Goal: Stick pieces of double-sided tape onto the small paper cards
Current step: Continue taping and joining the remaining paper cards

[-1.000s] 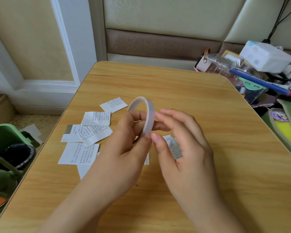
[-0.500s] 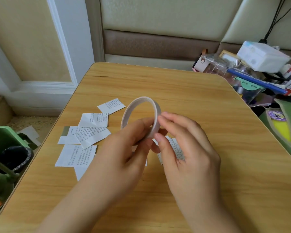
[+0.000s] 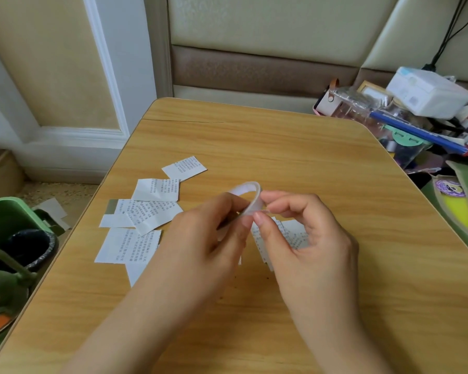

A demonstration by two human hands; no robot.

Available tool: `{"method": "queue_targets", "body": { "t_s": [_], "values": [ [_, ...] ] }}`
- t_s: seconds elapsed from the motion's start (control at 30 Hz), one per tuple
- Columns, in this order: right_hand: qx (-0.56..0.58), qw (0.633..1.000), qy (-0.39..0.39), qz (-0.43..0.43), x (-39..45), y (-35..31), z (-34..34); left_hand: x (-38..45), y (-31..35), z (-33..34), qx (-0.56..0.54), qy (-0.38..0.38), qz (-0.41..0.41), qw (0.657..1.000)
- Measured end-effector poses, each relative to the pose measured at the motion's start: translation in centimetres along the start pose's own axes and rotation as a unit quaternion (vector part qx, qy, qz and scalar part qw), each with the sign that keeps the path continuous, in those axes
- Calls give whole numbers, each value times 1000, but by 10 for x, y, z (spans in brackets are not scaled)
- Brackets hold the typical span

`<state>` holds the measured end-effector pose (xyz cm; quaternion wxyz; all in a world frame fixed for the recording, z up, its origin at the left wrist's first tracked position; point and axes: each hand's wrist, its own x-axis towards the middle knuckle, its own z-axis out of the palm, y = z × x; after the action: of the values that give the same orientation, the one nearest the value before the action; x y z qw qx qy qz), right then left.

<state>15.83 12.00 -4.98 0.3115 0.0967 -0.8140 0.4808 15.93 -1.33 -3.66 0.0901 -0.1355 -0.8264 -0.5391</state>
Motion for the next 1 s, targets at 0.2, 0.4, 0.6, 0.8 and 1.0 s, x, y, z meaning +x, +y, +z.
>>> {"method": "queue_targets", "body": {
  "t_s": [0.2, 0.4, 0.6, 0.8, 1.0],
  "values": [
    [39, 998, -32, 42, 2, -4, 0, 0, 0, 1, -2, 14, -17, 1000],
    [-48, 997, -50, -43, 4, 1, 1, 1, 2, 2, 16, 15, -25, 999],
    [-28, 998, -49, -29, 7, 2, -3, 1, 5, 2, 12, 16, -31, 999],
    [-17, 997, -70, -20, 8, 0, -4, 2, 4, 1, 10, 36, -19, 999],
    [-43, 995, -69, -66, 6, -4, -6, 2, 6, 0, 1, 37, -21, 999]
  ]
}}
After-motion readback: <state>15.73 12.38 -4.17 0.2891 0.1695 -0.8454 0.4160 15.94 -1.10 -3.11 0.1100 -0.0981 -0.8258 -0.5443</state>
